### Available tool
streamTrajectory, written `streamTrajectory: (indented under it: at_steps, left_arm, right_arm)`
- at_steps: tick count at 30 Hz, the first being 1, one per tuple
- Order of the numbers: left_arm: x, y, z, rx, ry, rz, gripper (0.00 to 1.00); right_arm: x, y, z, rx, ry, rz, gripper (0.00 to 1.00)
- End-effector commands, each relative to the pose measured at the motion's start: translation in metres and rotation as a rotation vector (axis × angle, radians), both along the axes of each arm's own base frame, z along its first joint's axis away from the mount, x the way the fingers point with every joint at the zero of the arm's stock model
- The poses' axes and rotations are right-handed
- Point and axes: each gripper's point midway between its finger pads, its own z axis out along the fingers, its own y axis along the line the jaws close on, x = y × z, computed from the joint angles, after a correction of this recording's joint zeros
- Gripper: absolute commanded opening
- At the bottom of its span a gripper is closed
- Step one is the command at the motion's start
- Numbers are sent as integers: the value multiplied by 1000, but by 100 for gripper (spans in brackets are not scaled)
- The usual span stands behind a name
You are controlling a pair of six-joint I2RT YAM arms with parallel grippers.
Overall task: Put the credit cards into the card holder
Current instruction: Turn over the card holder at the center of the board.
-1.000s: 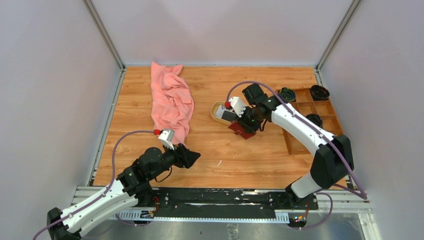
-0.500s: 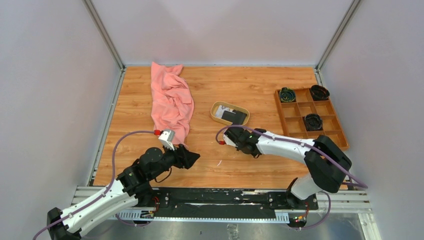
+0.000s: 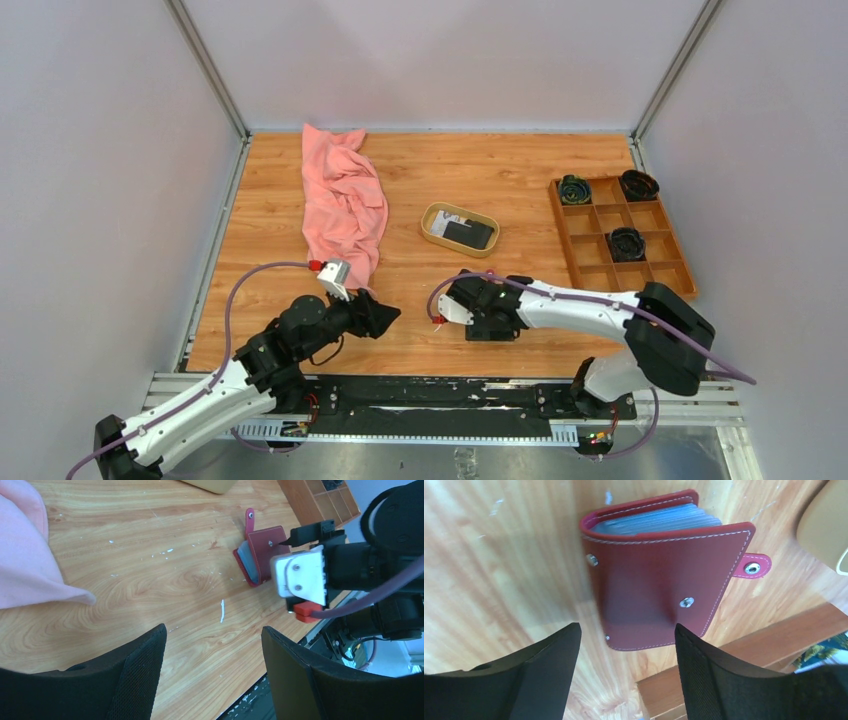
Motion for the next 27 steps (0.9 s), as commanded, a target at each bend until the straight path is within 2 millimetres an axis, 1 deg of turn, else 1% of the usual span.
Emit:
streamTrajectory:
  at_steps: [1, 3, 4, 5, 7, 10, 11, 12, 13, 15, 16, 17, 19, 21, 22, 25, 27]
  left_arm:
    - [-1, -4, -1, -14, -9, -23, 73]
    - [-2, -9, 3, -21, -23, -50, 75]
    - [-2, -12, 6, -26, -36, -67, 78]
    - [-3, -15, 9, -26, -56, -86, 83]
    - [0, -18, 13, -16, -100, -103, 99]
    - [8, -19, 10, 20, -129, -91, 100]
    - [8, -24, 12, 19, -145, -118, 100]
    - [10, -30, 21, 1, -166, -130, 100]
    - [12, -35, 24, 2, -162, -143, 100]
    - [15, -47, 28, 15, -148, -177, 99]
    - [17, -52, 28, 27, -140, -190, 98]
    - [19, -58, 29, 31, -138, -205, 96]
    - [25, -72, 29, 38, -131, -236, 92]
    - [30, -86, 29, 42, -130, -270, 89]
    - [33, -92, 23, 58, -118, -282, 87]
    - [45, -106, 19, 89, -120, -299, 84]
    - [50, -112, 14, 107, -115, -306, 83]
  right_arm:
    - [-29, 7, 8, 86, 129, 55, 75]
    - [-32, 11, 18, 132, 171, 65, 76]
    - [-32, 13, 26, 172, 204, 53, 76]
    - [-34, 17, 33, 233, 262, 39, 75]
    - [-35, 21, 51, 367, 356, 10, 75]
    - [-31, 23, 76, 585, 443, -13, 74]
    - [-27, 23, 83, 653, 463, -33, 74]
    - [-20, 19, 89, 734, 484, -78, 73]
    - [-13, 15, 92, 783, 500, -125, 72]
    - [2, 8, 94, 862, 549, -238, 67]
    - [8, 4, 92, 891, 580, -299, 63]
    - [13, 1, 86, 909, 637, -361, 57]
    - [16, -1, 81, 948, 742, -440, 46]
    - [20, -3, 71, 945, 814, -507, 35]
    - [22, -3, 65, 936, 842, -534, 32]
    - [29, -4, 48, 903, 893, -600, 24]
    - [31, -5, 35, 870, 925, -639, 21]
